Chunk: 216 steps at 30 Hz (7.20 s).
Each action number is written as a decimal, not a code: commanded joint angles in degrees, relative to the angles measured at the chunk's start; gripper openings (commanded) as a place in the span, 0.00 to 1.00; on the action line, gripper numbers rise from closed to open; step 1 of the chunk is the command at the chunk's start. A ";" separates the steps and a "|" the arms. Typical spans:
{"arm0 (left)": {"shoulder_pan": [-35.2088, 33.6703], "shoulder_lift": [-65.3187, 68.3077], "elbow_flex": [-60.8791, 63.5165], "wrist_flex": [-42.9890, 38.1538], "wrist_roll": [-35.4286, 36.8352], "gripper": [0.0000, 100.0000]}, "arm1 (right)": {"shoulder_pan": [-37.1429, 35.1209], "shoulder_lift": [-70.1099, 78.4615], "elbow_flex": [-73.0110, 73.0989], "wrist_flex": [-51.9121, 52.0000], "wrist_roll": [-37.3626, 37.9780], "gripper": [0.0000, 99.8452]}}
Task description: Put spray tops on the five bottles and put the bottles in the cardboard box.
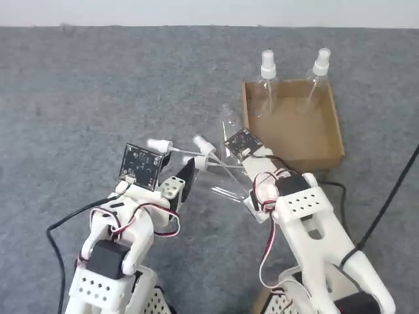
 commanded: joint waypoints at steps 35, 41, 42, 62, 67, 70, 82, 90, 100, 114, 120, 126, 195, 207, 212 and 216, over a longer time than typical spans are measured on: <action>0.00 -0.35 -0.48 -1.67 -0.44 0.15 | 9.19 11.38 -5.63 -3.21 0.88 0.12; 0.00 -0.35 -0.48 -1.67 -0.44 0.15 | 13.14 11.38 -4.04 0.22 9.49 0.07; 0.00 -0.35 -0.48 -1.67 -0.44 0.15 | 14.64 11.38 -4.04 1.27 10.73 0.07; -0.44 0.00 -1.01 -1.58 -0.44 0.15 | 60.00 11.47 -4.84 2.24 40.79 0.07; -9.23 2.11 -7.08 -0.09 -0.53 0.15 | 70.37 12.00 -8.35 -1.98 41.41 0.07; -11.08 9.76 -13.41 2.64 -3.08 0.15 | 73.36 12.09 -10.20 -2.42 41.41 0.07; -16.18 54.86 -38.02 12.75 -10.73 0.15 | 75.12 21.67 -20.48 -1.98 32.79 0.07; -19.25 76.66 -52.97 12.66 9.67 0.18 | 74.77 35.12 -31.03 -1.19 24.09 0.07; -19.16 99.16 -66.77 12.92 34.37 0.23 | 74.68 34.51 -31.30 1.27 24.26 0.07; -16.70 110.77 -73.27 13.01 36.22 0.08 | 74.77 35.03 -31.21 1.27 27.08 0.07; -16.88 110.68 -75.12 13.63 33.41 0.03 | 74.77 35.03 -31.12 1.27 27.08 0.07; -16.88 110.68 -84.62 23.82 25.58 0.01 | 74.77 35.03 -31.12 1.27 27.08 0.07; -14.59 57.32 -28.97 11.87 -14.86 0.01 | 65.89 34.51 -26.37 1.80 26.73 0.21; -4.75 56.26 -25.80 8.97 -7.56 0.01 | 59.03 27.38 -39.74 16.57 24.35 0.25; -4.75 55.82 -22.99 7.30 -7.65 0.01 | 55.52 29.85 -49.23 21.49 21.89 0.25; -4.75 55.74 -22.64 7.38 -7.65 0.01 | 53.58 36.18 -55.30 24.92 22.15 0.25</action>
